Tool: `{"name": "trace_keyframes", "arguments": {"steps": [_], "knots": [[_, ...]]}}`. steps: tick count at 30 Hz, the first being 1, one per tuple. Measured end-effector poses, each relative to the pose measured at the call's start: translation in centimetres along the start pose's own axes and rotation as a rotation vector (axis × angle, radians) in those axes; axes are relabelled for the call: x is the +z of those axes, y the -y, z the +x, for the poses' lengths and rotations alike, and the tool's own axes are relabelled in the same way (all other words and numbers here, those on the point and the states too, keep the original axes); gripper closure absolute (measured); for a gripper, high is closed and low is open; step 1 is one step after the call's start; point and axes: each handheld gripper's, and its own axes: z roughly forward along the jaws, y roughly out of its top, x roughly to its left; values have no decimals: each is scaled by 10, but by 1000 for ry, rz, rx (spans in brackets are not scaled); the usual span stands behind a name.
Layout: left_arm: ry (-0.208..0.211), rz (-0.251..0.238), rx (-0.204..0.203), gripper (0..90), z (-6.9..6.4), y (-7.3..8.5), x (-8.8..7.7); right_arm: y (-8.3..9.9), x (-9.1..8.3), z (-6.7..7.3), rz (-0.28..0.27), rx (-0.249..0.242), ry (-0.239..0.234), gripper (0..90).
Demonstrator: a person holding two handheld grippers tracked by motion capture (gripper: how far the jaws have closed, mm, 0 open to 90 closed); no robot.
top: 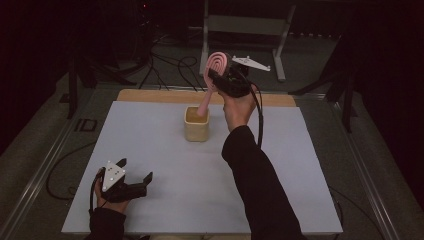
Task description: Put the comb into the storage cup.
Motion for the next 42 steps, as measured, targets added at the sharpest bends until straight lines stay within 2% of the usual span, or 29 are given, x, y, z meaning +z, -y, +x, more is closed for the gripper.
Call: {"name": "trace_keyframes", "arguments": {"steps": [42], "knots": [[3,1,3,6,0,0,0,25,14,-2,18,38,11,641]]}}
